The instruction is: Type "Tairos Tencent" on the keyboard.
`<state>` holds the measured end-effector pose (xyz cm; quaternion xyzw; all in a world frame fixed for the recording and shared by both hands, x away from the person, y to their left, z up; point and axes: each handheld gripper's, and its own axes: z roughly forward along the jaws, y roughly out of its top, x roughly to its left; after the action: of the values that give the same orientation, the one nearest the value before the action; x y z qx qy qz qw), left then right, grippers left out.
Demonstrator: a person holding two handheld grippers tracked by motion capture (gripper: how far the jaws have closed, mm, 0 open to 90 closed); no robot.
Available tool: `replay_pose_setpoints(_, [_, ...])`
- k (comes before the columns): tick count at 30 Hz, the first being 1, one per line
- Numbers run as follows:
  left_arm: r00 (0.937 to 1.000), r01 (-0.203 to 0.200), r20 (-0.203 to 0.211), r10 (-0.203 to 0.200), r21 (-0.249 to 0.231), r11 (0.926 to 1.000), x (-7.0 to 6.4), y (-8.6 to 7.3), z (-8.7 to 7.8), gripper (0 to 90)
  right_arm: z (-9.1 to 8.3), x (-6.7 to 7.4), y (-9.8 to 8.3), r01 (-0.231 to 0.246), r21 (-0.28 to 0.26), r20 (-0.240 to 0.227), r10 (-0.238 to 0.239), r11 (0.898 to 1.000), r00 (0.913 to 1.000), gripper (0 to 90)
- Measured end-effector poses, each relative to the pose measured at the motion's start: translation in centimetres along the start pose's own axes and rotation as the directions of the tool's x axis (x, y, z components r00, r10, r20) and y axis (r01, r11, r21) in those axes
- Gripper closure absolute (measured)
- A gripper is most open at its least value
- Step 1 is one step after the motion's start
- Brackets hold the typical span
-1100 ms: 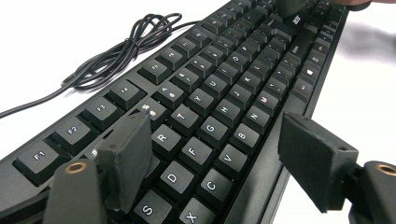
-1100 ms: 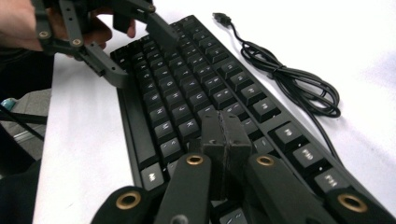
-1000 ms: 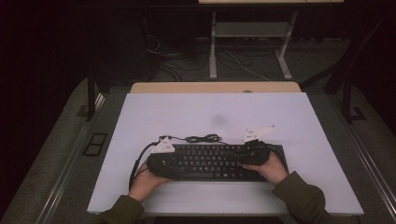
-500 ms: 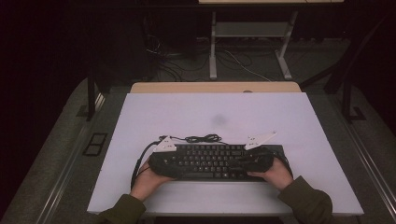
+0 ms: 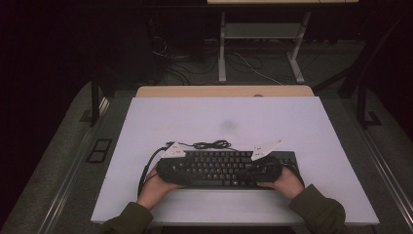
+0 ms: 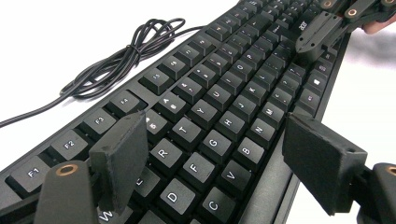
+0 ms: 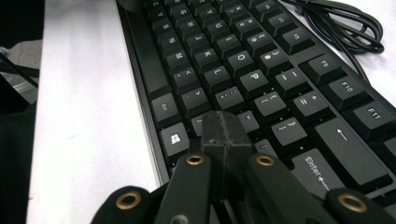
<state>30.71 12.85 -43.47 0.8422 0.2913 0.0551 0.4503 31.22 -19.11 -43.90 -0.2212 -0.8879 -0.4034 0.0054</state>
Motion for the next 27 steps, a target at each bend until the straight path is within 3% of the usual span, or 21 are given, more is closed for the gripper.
replay_pose_setpoints(8, [1.0,0.001,-0.01,-0.001,-0.018,0.9998,0.0,0.8,0.2,31.1,0.0,0.0,0.0,0.001,-0.001,-0.002,-0.001,1.0,1.0,89.3])
replay_pose_setpoints(17, [0.9995,0.013,-0.027,-0.015,-0.04,0.9991,0.4,1.4,0.6,64.3,0.0,0.0,0.0,0.002,-0.002,-0.001,-0.002,1.0,1.0,89.3])
replay_pose_setpoints(22, [0.9996,0.01,-0.027,-0.01,-0.019,0.9998,0.5,1.6,0.9,84.1,0.0,0.0,0.0,0.002,-0.003,-0.003,-0.002,1.0,1.0,89.3])
replay_pose_setpoints(24, [0.9994,0.013,-0.033,-0.013,-0.004,0.9999,0.6,1.6,1.1,89.1,0.0,0.0,0.0,0.001,-0.003,-0.003,-0.001,1.0,1.0,89.3])
replay_pose_setpoints(27, [0.9992,0.006,-0.041,-0.005,0.022,0.9997,0.6,1.6,1.4,89.2,0.0,0.0,0.0,0.002,-0.003,-0.002,-0.002,1.0,1.0,89.3])
